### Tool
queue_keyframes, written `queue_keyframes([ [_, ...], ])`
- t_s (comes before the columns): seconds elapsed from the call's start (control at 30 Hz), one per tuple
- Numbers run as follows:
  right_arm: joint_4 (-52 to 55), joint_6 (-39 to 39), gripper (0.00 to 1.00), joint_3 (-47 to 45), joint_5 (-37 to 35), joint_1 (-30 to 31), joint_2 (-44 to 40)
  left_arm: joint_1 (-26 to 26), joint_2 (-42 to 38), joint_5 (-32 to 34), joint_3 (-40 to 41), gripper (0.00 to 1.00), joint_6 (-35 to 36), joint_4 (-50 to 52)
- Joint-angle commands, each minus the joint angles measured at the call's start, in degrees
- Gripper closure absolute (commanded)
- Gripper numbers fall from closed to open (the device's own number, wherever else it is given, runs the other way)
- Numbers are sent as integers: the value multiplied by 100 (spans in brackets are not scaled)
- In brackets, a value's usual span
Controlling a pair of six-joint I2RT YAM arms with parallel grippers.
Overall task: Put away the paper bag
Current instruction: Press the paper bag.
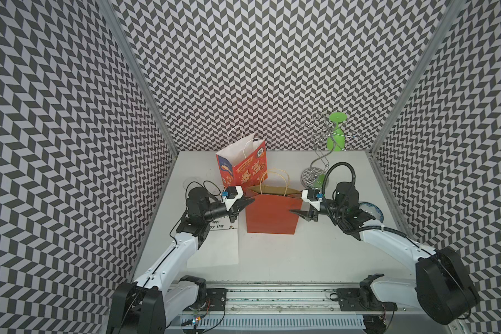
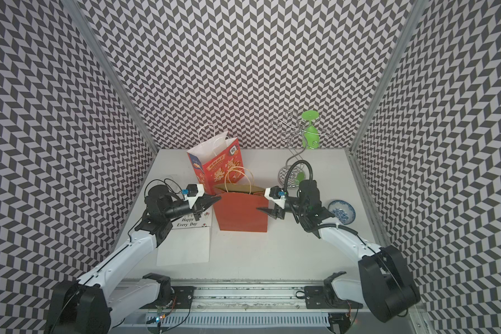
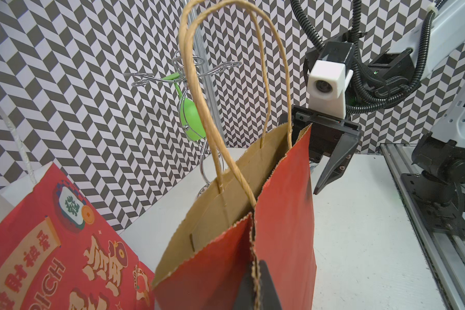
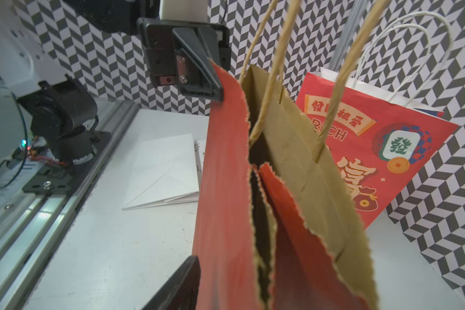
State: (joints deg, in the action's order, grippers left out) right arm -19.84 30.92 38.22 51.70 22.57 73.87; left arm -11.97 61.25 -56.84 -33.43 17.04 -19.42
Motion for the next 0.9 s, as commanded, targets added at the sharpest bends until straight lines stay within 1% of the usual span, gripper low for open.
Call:
queue_keyframes([
  [0.0, -423, 170, 41, 202, 454, -24, 55, 19, -4, -73, -5, 94, 36, 9],
  [0.23, -530, 223, 47, 342, 540, -34, 222, 19, -4, -63, -9, 93, 11, 15],
  [0.37, -556, 220, 54, 457, 664, -33, 355, 19, -16, -56, 6, 93, -22, 9],
  [0.5, -532, 231, 66, 485, 709, -33, 408, 19, -64, -30, 38, 89, -82, 9],
  [0.63, -537, 212, 79, 485, 736, -33, 392, 17, -212, 79, 69, 78, -131, 35],
  [0.7, -546, 161, 82, 484, 727, -33, 382, 19, -297, 131, 81, 68, -148, 98],
  [0.77, -530, 118, 86, 481, 702, -33, 334, 18, -437, 185, 82, 56, -140, 223],
  [0.83, -471, 74, 91, 476, 638, -34, 268, 23, -601, 276, 82, 47, -109, 388],
  [0.87, -437, 40, 92, 468, 602, -34, 213, 28, -721, 338, 95, 42, -97, 488],
])
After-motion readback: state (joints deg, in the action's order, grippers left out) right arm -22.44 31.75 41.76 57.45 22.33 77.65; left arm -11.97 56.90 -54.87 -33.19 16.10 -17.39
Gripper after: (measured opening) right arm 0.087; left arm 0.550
